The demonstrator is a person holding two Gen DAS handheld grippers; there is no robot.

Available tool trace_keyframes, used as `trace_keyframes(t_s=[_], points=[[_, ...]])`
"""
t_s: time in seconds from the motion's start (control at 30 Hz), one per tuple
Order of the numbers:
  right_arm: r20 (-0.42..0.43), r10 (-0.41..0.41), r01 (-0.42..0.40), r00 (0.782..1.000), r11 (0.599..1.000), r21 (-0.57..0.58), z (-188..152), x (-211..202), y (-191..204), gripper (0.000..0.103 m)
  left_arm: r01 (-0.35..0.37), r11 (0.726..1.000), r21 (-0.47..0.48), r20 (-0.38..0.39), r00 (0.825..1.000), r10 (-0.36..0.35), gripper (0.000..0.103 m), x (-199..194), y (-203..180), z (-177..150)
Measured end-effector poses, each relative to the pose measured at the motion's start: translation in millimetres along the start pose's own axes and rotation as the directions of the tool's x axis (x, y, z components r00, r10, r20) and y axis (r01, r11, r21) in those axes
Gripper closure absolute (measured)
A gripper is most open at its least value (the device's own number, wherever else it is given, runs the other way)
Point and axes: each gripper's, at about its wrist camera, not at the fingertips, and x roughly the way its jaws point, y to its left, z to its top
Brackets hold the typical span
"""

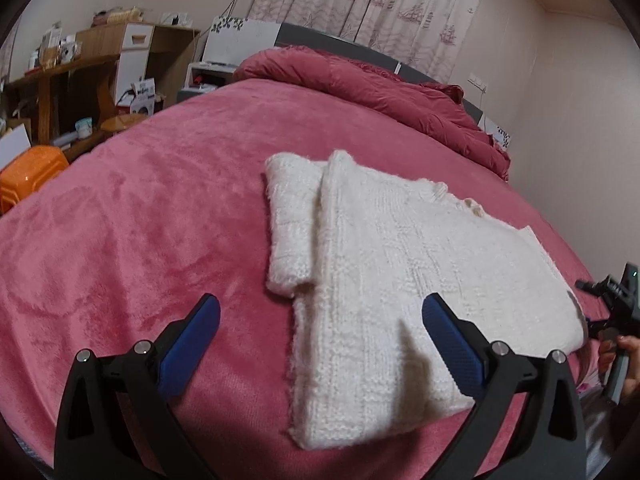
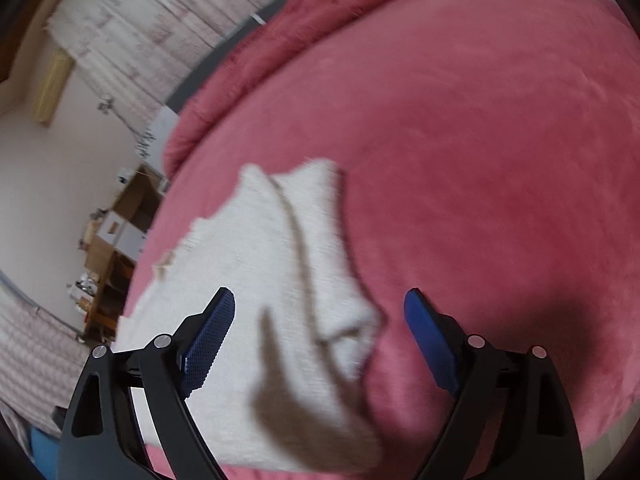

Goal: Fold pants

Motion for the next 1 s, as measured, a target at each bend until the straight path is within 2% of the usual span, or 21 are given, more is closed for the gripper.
trace_keyframes(t_s=[0.13, 0.33, 0.53, 0.6, 0.67, 0.8, 0.83, 0.87, 1.0], points=[[-0.021, 0.029, -0.029, 0.999, 1.000, -0.006, -2.3, 2.3, -1.5, 0.018, -0.022, 1.000, 0.006, -0.021, 1.000, 0.022, 0.002, 6.2, 0.5, -1.6], [-0.054, 0.110, -0.110, 0.992, 0.994, 0.001, -3.0, 14.5, 5.0, 0.021, -0.063, 0.995, 0.076, -0.044, 0.997, 0.067, 0.002, 12.3, -7.6, -4.9], [-0.077, 0.094, -0.096, 0.993, 0.995, -0.021, 3.8, 32.7, 11.1, 0.021, -0.068, 0.995, 0.077, -0.047, 0.996, 0.072, 0.002, 15.4, -4.7, -4.3], [-0.069, 0.089, -0.091, 0.994, 0.995, -0.026, 5.9, 37.0, 13.7, 0.033, -0.078, 0.993, 0.091, -0.045, 0.996, 0.083, 0.002, 15.8, -7.9, -5.2], [-0.079, 0.117, -0.117, 0.990, 0.993, 0.003, 7.1, 41.7, 12.3, 0.049, -0.078, 0.993, 0.092, -0.043, 0.996, 0.082, 0.002, 15.2, -8.3, -4.9], [-0.094, 0.179, -0.173, 0.979, 0.983, 0.067, 5.2, 44.3, 5.6, 0.058, -0.063, 0.996, 0.060, -0.033, 0.997, 0.065, 0.002, 11.0, -4.6, -1.9], [-0.097, 0.177, -0.171, 0.979, 0.983, 0.067, 4.9, 44.4, 4.8, 0.066, -0.062, 0.997, 0.052, -0.043, 0.997, 0.064, 0.002, 12.5, -3.5, -0.3], [-0.103, 0.187, -0.180, 0.977, 0.981, 0.073, 4.5, 45.4, 4.2, 0.071, -0.063, 0.997, 0.049, -0.052, 0.996, 0.066, 0.002, 13.6, -3.6, 1.1], [-0.093, 0.228, -0.217, 0.969, 0.969, 0.115, 3.7, 43.0, 3.5, 0.074, -0.070, 0.996, 0.046, -0.091, 0.993, 0.074, 0.002, 17.6, -2.0, 18.0]])
